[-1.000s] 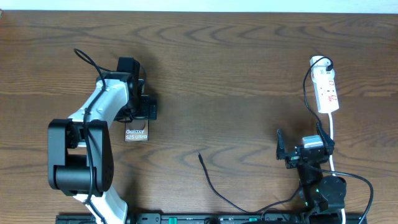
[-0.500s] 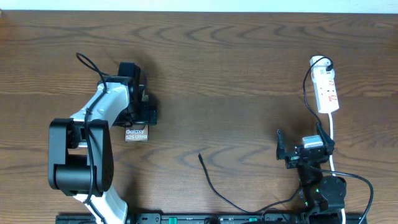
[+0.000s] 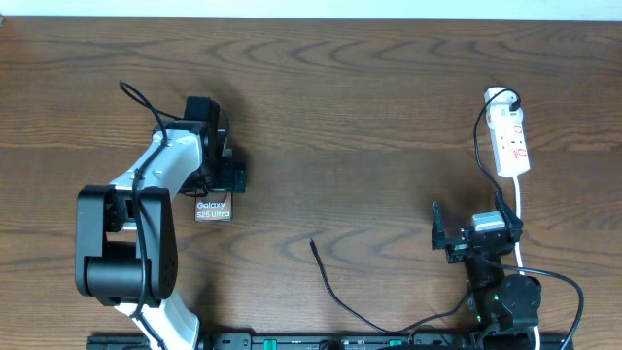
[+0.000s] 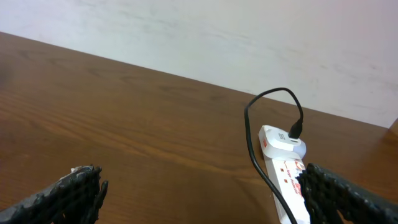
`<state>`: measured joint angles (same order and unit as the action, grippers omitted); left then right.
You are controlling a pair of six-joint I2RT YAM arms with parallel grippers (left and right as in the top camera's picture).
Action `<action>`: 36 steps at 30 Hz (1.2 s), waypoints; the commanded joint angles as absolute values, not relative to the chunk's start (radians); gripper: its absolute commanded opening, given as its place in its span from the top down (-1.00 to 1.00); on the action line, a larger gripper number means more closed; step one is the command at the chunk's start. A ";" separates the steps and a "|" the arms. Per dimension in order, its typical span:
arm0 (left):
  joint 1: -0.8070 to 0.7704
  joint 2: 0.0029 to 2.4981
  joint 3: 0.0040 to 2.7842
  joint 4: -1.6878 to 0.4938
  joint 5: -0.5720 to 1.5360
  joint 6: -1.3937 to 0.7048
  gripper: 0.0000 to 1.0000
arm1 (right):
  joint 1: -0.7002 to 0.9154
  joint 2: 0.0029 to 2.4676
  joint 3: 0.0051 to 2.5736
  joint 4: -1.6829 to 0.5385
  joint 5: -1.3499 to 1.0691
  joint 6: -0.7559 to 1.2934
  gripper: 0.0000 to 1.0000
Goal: Plug charger to phone and switch on socket
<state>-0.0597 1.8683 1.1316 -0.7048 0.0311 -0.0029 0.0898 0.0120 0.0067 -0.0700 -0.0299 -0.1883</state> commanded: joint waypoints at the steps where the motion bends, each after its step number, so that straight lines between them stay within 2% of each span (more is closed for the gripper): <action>1: -0.054 1.875 1.114 -0.706 0.033 0.006 -0.96 | 0.083 0.006 0.006 -0.075 -0.036 -0.181 -0.99; 36: -0.054 1.875 1.099 -0.702 0.033 0.006 -0.96 | 0.083 0.006 0.006 -0.075 -0.036 -0.181 -0.98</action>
<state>-0.0597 1.8683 1.1202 -0.7021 0.0319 -0.0002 0.0898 0.0120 0.0067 -0.0704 -0.0299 -0.1883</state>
